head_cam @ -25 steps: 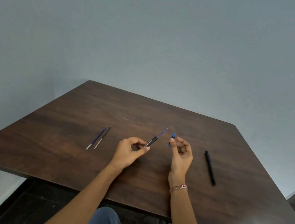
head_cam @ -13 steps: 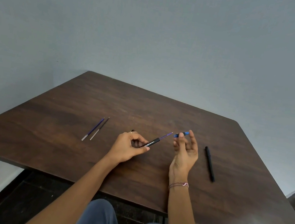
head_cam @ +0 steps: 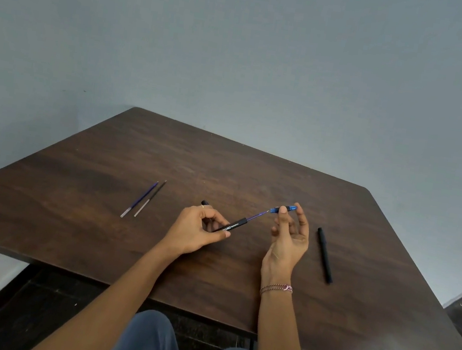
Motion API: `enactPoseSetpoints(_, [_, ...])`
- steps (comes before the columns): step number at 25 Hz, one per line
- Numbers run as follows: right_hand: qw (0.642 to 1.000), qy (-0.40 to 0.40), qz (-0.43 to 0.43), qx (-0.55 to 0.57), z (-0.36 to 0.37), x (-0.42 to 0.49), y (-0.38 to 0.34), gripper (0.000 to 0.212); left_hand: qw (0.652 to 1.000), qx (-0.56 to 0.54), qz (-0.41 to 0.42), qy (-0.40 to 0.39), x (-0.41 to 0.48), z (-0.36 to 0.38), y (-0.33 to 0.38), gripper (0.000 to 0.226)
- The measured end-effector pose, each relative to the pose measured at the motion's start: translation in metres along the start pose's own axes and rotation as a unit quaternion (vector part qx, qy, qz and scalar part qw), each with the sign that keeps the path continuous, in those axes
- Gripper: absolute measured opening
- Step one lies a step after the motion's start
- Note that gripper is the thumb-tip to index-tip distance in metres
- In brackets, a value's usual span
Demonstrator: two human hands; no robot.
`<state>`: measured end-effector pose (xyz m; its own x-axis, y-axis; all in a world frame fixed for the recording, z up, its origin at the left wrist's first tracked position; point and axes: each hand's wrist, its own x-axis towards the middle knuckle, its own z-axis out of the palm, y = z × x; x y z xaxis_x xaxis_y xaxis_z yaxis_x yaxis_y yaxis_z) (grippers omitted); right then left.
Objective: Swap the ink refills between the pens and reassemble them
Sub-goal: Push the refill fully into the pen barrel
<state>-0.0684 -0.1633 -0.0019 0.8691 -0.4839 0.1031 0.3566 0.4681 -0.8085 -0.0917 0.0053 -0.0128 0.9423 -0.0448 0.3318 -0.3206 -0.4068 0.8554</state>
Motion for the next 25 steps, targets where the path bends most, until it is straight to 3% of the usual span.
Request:
enactPoseSetpoints(14, [0.997, -0.053, 0.026, -0.052, 0.0027, -0.0015, 0.0012, 0.031, 1.000, -0.012, -0.003, 0.011, 0.0003, -0.0007, 0.0013, 0.018])
enactPoseSetpoints(25, [0.981, -0.146, 0.041, -0.124, 0.0088, -0.0100, -0.0036, 0.027, 1.000, -0.010, 0.004, 0.015, 0.0014, 0.0017, -0.0003, 0.016])
